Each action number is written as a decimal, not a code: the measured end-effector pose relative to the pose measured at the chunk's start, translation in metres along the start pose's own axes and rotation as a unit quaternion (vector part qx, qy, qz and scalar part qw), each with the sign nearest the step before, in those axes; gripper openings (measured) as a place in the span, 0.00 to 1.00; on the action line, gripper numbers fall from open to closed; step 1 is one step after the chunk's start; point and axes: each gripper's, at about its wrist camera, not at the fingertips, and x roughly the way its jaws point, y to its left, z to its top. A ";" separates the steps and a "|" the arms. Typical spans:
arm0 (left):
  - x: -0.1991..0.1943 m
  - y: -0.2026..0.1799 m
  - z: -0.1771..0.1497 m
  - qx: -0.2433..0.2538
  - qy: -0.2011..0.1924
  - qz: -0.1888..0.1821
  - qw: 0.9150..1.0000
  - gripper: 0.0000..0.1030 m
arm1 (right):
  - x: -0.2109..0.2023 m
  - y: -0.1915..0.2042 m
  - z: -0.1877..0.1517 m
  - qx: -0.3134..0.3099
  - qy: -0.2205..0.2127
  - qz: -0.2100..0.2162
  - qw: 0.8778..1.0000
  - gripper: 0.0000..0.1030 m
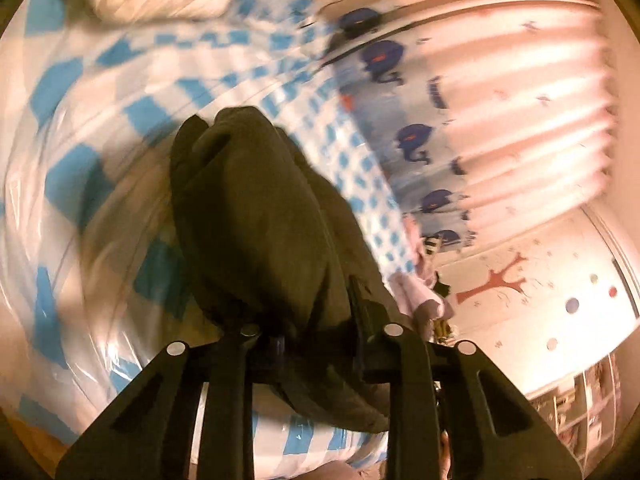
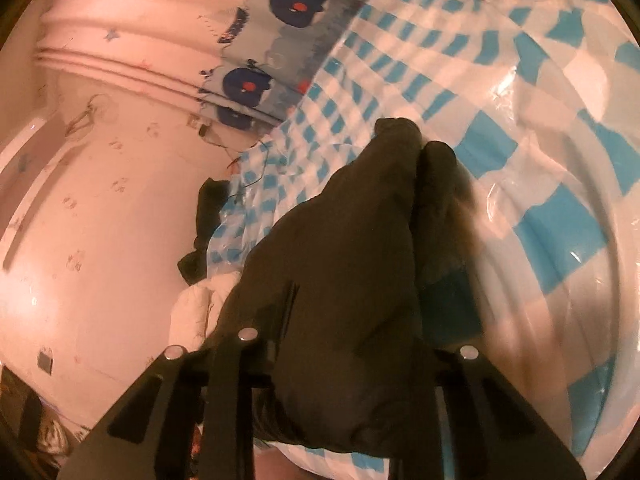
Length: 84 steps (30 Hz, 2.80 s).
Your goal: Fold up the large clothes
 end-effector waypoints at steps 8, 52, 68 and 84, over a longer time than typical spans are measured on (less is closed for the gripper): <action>-0.033 0.078 -0.044 -0.031 0.061 0.052 0.996 0.45 | -0.038 -0.075 -0.072 0.044 0.055 -0.035 0.997 0.46; 0.019 -0.003 -0.042 0.188 0.003 0.240 0.952 0.87 | 0.184 0.126 -0.074 -0.313 0.057 -0.227 0.920 0.91; 0.018 -0.018 -0.054 0.241 -0.009 0.274 0.931 0.87 | 0.213 0.187 -0.059 -0.369 0.027 -0.228 0.900 0.93; 0.011 -0.001 -0.045 0.208 0.003 0.247 0.946 0.89 | 0.222 0.166 -0.064 -0.330 0.086 -0.224 0.913 0.93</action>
